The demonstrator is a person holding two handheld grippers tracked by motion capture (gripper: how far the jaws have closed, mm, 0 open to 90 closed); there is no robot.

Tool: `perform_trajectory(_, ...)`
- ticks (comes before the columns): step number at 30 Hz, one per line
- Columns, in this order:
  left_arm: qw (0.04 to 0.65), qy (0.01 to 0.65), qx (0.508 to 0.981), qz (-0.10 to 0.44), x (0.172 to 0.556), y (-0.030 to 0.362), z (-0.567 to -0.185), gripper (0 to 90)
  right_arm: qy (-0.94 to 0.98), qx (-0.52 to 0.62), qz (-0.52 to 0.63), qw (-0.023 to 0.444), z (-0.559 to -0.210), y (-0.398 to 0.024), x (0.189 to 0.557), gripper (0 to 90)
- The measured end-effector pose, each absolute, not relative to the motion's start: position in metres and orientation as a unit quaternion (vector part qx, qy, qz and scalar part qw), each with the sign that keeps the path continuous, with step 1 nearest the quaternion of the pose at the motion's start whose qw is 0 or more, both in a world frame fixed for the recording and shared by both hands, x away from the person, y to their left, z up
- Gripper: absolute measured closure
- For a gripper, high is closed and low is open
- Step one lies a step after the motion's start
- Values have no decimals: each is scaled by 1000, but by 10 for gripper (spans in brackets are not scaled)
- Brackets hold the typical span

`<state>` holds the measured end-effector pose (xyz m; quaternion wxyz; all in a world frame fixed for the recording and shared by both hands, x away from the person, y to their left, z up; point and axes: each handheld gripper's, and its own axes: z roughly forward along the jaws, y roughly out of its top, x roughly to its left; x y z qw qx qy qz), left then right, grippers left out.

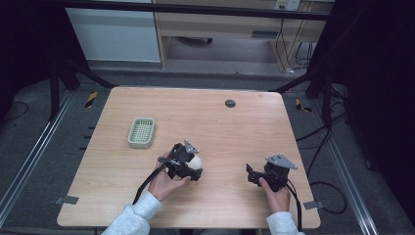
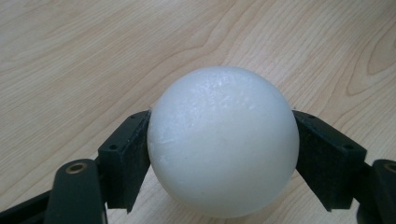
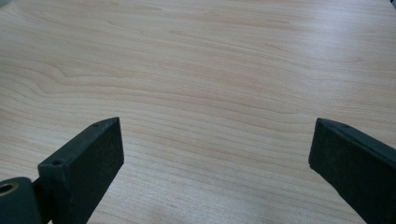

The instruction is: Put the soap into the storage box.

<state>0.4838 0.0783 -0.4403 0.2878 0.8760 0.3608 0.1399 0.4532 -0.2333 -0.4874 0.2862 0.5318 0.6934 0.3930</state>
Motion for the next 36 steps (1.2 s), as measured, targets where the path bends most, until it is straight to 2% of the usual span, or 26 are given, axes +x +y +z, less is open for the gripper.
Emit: perform_trajectory(36,316,411,836,181,484,154,-394,242,692,533,394,285,-488,-235,453,36)
